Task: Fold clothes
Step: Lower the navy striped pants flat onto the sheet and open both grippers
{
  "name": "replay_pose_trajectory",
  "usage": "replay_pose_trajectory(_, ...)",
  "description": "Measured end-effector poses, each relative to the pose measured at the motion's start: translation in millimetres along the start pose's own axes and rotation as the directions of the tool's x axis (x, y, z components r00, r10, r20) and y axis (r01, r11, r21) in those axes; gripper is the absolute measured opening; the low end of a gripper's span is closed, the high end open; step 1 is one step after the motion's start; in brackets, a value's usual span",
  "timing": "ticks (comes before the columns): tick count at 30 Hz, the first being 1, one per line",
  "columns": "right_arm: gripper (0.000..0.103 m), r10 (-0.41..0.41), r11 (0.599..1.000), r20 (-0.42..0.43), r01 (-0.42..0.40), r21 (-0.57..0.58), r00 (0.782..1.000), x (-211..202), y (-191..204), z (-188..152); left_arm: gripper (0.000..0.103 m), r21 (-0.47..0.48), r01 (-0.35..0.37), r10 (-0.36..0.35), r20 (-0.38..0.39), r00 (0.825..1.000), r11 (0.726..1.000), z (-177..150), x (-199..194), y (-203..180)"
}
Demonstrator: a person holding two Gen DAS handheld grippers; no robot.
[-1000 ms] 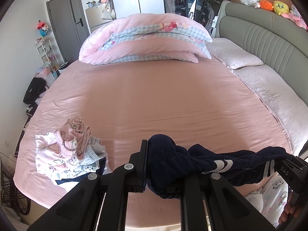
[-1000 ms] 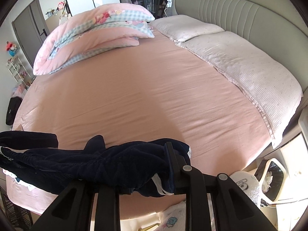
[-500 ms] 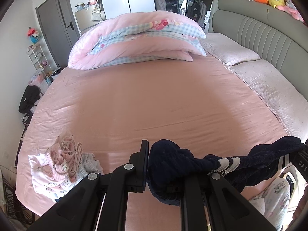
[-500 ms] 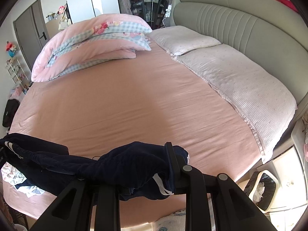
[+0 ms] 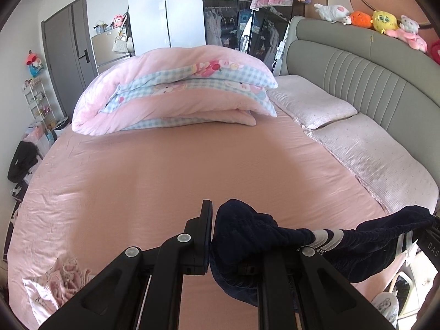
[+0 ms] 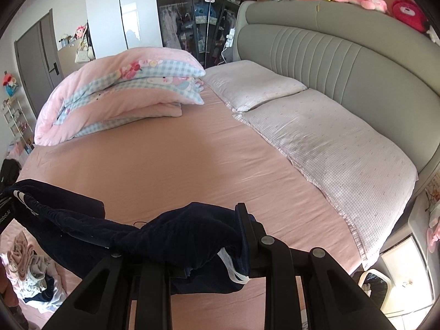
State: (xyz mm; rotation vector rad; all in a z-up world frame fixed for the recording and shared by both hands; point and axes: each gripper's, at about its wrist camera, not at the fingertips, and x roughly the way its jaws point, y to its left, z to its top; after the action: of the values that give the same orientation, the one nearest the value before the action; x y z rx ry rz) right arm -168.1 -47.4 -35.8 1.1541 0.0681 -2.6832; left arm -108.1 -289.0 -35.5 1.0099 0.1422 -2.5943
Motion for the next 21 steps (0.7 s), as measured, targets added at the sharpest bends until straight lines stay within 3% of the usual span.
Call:
replay_pose_trajectory(5, 0.024, -0.026, 1.0, 0.033, 0.026, 0.0, 0.999, 3.5, -0.5, 13.8, 0.011, 0.011, 0.004, -0.004, 0.023, 1.0, 1.0, 15.4, 16.7, -7.2)
replay_pose_trajectory(10, 0.024, -0.025, 0.999, -0.038, 0.024, -0.027, 0.999, 19.2, 5.7, -7.5, 0.011, 0.052, -0.026, 0.031, -0.115, 0.993, 0.998, -11.8, 52.5, -11.6)
replay_pose_trajectory(12, 0.024, -0.009, 0.999, -0.094, 0.006, -0.031, 0.996, 29.3, 7.0, -23.1, 0.011, 0.026, -0.001, 0.006, -0.212, 0.977, 1.0, -31.2, 65.9, -6.7)
replay_pose_trajectory(15, 0.024, -0.012, 0.998, -0.178, 0.002, -0.058, 0.984, 45.0, 9.2, -50.3, 0.011, -0.036, 0.038, -0.048, -0.337, 0.94, 0.999, -63.2, 81.1, 2.5)
replay_pose_trajectory(21, 0.024, 0.031, 0.997, -0.297, -0.05, -0.056, 0.954, 56.7, 11.5, -95.3, 0.011, -0.085, 0.036, -0.071, -0.455, 0.888, 0.996, -116.6, 87.7, 14.6)
